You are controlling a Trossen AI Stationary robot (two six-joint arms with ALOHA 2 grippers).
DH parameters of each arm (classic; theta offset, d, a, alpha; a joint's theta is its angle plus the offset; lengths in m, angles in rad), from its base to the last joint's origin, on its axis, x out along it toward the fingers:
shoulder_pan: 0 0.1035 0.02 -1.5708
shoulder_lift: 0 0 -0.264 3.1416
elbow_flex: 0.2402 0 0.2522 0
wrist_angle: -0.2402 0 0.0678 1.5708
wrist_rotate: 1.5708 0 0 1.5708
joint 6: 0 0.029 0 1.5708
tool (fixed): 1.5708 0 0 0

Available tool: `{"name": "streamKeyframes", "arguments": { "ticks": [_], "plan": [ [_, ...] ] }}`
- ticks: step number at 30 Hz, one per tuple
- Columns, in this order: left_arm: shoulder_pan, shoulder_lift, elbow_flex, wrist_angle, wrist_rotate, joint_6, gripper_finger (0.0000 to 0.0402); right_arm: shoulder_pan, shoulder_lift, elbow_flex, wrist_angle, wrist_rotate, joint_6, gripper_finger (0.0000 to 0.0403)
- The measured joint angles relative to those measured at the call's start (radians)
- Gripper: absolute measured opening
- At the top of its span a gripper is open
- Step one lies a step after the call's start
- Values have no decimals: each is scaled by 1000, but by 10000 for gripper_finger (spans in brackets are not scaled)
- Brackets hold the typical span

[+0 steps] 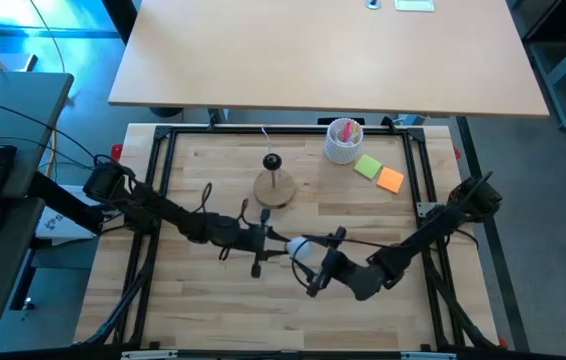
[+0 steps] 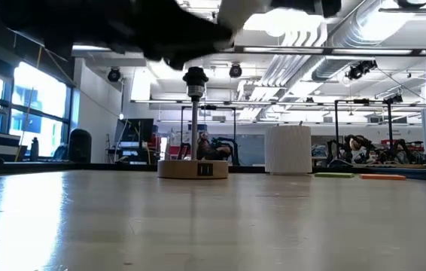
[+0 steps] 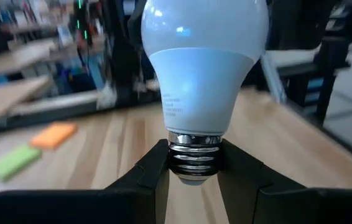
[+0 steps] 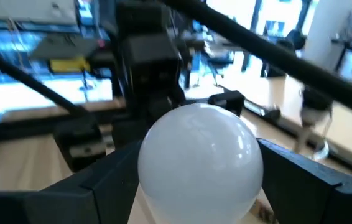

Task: Screw lightbulb
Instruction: Insert the light bulb into the lamp

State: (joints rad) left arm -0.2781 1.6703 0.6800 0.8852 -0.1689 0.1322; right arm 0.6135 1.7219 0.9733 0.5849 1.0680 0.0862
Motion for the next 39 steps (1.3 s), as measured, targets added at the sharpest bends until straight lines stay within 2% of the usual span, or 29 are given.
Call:
{"name": "streamKeyframes", "arguments": {
  "ticks": [5,18,25,33,39],
  "plan": [
    [-9,-3,1,49,0,4,96,4,0,0,146,-29,-148,293],
    [-26,-2,1,53,4,12,96,-26,0,0,134,-170,-112,293],
    [-26,-2,1,53,4,7,99,-31,1,0,132,-181,-97,293],
    [-26,-2,2,41,7,1,128,-31,3,0,129,-206,-113,269],
    [-21,-3,4,19,6,-13,142,-31,4,0,127,-206,-114,266]
  ]
}}
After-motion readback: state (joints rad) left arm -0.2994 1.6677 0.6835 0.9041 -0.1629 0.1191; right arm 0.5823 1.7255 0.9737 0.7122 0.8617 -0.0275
